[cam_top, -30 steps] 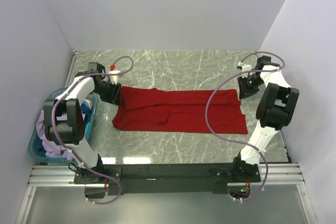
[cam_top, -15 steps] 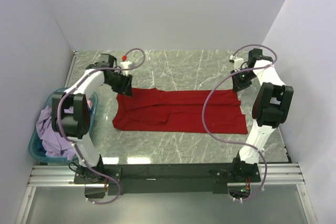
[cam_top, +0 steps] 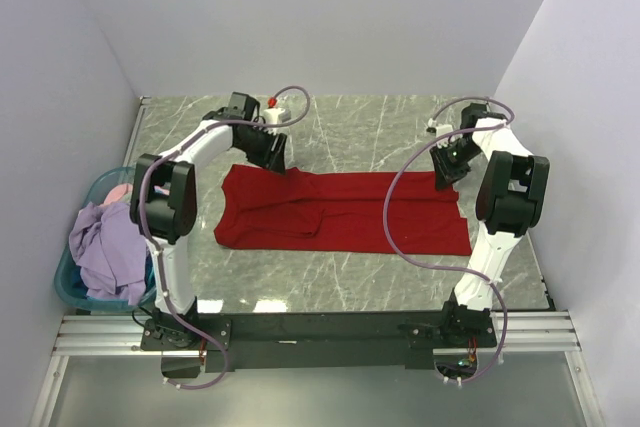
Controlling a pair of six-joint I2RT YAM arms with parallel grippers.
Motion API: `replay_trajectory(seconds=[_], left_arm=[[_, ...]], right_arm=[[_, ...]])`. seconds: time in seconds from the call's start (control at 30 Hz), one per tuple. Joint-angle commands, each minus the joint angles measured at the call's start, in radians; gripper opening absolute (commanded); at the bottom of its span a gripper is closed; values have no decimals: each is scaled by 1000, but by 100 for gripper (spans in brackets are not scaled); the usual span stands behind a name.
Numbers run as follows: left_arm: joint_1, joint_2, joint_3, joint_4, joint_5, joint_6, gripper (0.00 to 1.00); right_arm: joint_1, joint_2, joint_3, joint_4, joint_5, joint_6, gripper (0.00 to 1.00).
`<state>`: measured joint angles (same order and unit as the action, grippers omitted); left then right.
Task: Fold and stack the t-shirts
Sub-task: Fold the tshirt
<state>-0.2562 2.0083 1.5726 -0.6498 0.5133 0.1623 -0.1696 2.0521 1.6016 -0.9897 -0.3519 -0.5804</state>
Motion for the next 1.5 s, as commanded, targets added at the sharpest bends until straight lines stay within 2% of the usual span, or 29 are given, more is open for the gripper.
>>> replay_trajectory(seconds=[0.0, 0.17, 0.4, 0.67, 0.93, 1.1, 1.23, 1.47], left_arm=[[-24, 26, 73, 30, 14, -27, 57], [-34, 113, 203, 21, -2, -30, 60], [-37, 213, 311, -1, 51, -24, 61], [-40, 254, 310, 9, 108, -37, 61], [-49, 273, 307, 9, 139, -40, 56], [-58, 271, 290, -1, 140, -26, 56], [-64, 264, 271, 12, 145, -30, 52], [-77, 271, 265, 12, 120, -32, 58]], right_arm=[[5, -24, -25, -27, -2, -35, 28], [5, -24, -40, -30, 4, -47, 28], [4, -29, -52, -38, 10, -64, 27], [4, -36, -63, -59, 16, -85, 27], [2, -44, -81, -67, 28, -98, 27], [1, -49, -85, -72, 31, -101, 27], [-2, -52, -85, -79, 28, -104, 27], [-4, -67, -94, -81, 30, -116, 27]])
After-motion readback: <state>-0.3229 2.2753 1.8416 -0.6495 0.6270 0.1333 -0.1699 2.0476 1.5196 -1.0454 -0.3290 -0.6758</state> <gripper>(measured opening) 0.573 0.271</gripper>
